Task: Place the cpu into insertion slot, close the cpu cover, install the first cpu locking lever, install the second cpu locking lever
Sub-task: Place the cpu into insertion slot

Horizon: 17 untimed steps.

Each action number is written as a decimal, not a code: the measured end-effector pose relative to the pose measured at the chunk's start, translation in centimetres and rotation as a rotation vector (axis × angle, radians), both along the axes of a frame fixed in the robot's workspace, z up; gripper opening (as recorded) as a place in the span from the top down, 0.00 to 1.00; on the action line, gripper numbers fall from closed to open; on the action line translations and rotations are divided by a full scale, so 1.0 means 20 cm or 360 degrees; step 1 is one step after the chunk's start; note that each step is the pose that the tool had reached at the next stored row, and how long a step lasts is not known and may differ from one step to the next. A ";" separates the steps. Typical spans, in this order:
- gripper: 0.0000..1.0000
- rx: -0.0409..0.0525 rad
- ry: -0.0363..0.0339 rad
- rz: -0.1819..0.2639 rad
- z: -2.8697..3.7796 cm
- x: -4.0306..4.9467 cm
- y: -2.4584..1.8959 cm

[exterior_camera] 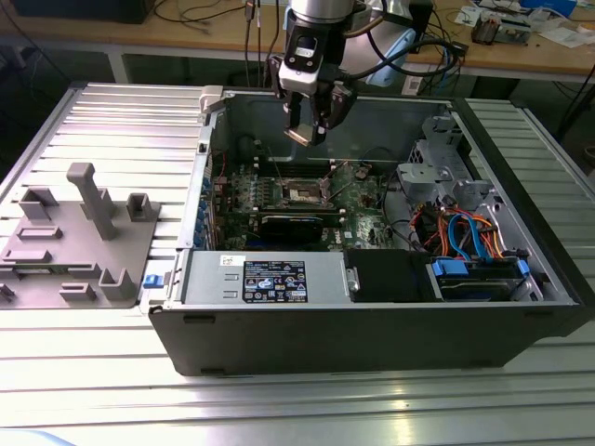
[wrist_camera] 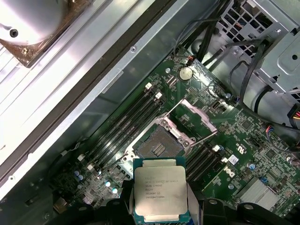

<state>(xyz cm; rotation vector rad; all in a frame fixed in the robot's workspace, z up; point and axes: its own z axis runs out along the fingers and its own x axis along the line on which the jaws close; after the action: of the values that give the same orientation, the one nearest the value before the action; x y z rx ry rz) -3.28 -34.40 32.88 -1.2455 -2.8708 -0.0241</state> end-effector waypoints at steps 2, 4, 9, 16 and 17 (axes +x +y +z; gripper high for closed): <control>0.46 0.0000 0.0000 -0.0003 0.000 0.000 0.000; 0.46 0.0000 0.0000 -0.0006 0.000 0.000 0.000; 0.46 0.0000 0.0000 -0.0015 0.000 0.000 0.000; 0.46 0.0000 0.0000 -0.0027 0.000 0.000 0.000; 0.46 0.0000 0.0000 -0.0029 0.000 0.000 0.000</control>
<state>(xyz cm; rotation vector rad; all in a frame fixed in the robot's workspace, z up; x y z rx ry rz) -3.28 -34.40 32.89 -1.2712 -2.8596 -0.0242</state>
